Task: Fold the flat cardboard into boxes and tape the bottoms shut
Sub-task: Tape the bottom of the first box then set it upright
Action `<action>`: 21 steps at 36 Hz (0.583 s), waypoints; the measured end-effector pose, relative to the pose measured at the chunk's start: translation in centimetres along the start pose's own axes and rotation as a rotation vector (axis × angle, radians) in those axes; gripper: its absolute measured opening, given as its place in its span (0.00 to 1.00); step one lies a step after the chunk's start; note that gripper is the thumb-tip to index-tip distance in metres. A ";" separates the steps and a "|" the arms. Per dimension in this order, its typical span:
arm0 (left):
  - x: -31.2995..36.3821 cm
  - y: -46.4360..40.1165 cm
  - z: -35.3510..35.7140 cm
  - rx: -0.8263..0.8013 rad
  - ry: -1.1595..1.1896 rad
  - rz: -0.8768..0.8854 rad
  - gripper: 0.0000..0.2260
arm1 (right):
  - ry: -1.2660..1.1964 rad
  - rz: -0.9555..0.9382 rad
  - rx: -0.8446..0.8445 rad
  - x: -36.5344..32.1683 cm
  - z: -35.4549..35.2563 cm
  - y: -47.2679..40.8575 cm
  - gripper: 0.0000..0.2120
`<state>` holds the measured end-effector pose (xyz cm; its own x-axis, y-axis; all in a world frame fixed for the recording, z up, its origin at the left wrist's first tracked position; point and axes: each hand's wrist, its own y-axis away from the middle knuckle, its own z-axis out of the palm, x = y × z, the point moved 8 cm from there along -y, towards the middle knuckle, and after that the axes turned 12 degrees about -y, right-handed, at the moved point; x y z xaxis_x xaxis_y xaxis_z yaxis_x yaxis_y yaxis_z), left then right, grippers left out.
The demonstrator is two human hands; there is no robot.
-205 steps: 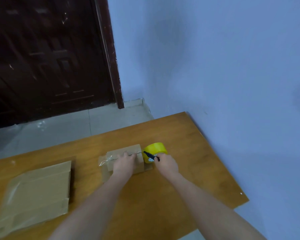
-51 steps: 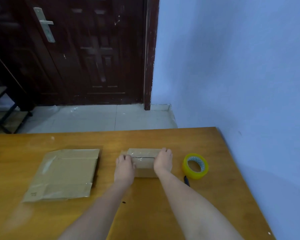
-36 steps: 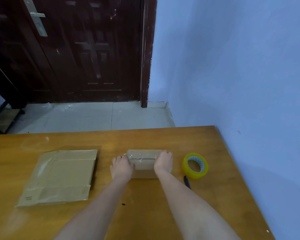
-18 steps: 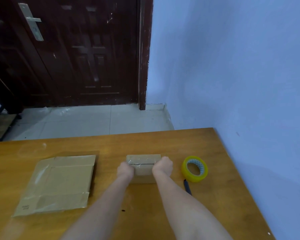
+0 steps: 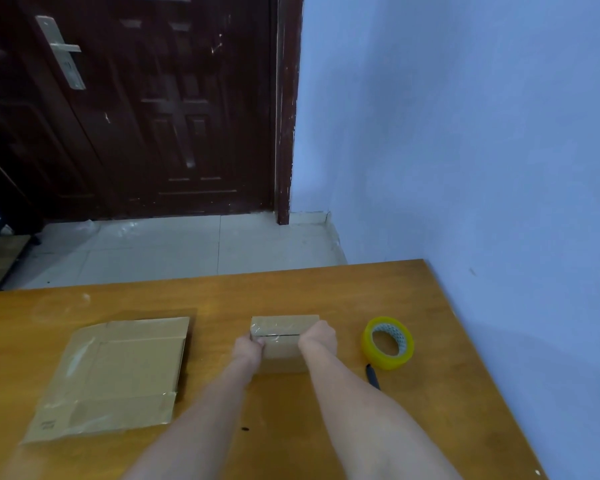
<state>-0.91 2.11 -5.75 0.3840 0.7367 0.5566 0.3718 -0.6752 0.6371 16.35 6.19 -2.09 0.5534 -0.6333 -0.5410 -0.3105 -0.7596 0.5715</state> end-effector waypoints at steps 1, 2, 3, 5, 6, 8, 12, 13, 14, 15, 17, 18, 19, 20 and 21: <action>-0.1 0.1 0.0 -0.001 0.003 -0.003 0.15 | -0.003 0.004 -0.006 0.1 -0.1 0.1 0.15; -0.1 0.1 0.0 -0.002 0.006 -0.003 0.15 | -0.007 0.007 -0.012 0.1 -0.1 0.2 0.15; 0.0 0.2 0.0 -0.008 0.009 -0.007 0.15 | -0.012 0.007 -0.024 0.0 -0.2 0.3 0.15; 0.3 0.5 -0.2 -0.018 0.004 -0.035 0.17 | -0.033 0.009 -0.064 -0.1 -0.2 0.6 0.16; 0.5 0.6 -0.4 -0.018 -0.024 -0.050 0.19 | -0.048 0.009 -0.083 -0.2 -0.2 0.8 0.17; 0.7 0.6 -0.8 -0.002 -0.131 -0.071 0.23 | -0.072 0.002 -0.114 -0.6 -0.1 1.1 0.17; 1.2 0.8 -0.7 0.018 -0.261 -0.076 0.24 | -0.010 -0.004 -0.067 -0.6 0.4 1.0 0.23; 1.3 0.8 -0.7 0.023 -0.287 -0.083 0.24 | -0.001 0.001 -0.046 -0.5 0.4 1.0 0.23; 1.4 0.7 -0.7 0.033 -0.307 -0.089 0.23 | 0.002 0.002 -0.027 -0.4 0.4 0.9 0.23; 1.4 0.6 -0.7 0.046 -0.315 -0.094 0.23 | 0.004 0.000 -0.012 -0.4 0.3 0.8 0.23; 1.4 0.4 -0.8 0.070 -0.311 -0.105 0.22 | 0.013 -0.009 0.002 -0.4 0.1 0.5 0.23; 1.4 0.4 -0.9 0.081 -0.311 -0.110 0.21 | 0.019 -0.013 0.007 -0.5 0.0 0.3 0.22; 1.3 0.5 -0.9 0.090 -0.313 -0.112 0.21 | 0.023 -0.019 0.010 -0.4 -0.1 0.2 0.22; 1.2 0.5 -0.9 0.099 -0.310 -0.112 0.20 | 0.025 -0.022 0.010 -0.3 -0.2 0.0 0.22; 1.2 0.5 -0.9 0.107 -0.301 -0.113 0.20 | 0.022 -0.027 0.014 -0.3 -0.3 -0.1 0.22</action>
<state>-1.06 2.67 -4.32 0.5615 0.7738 0.2930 0.5065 -0.6015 0.6178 16.45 6.47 -1.84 0.5785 -0.6089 -0.5428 -0.3056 -0.7787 0.5479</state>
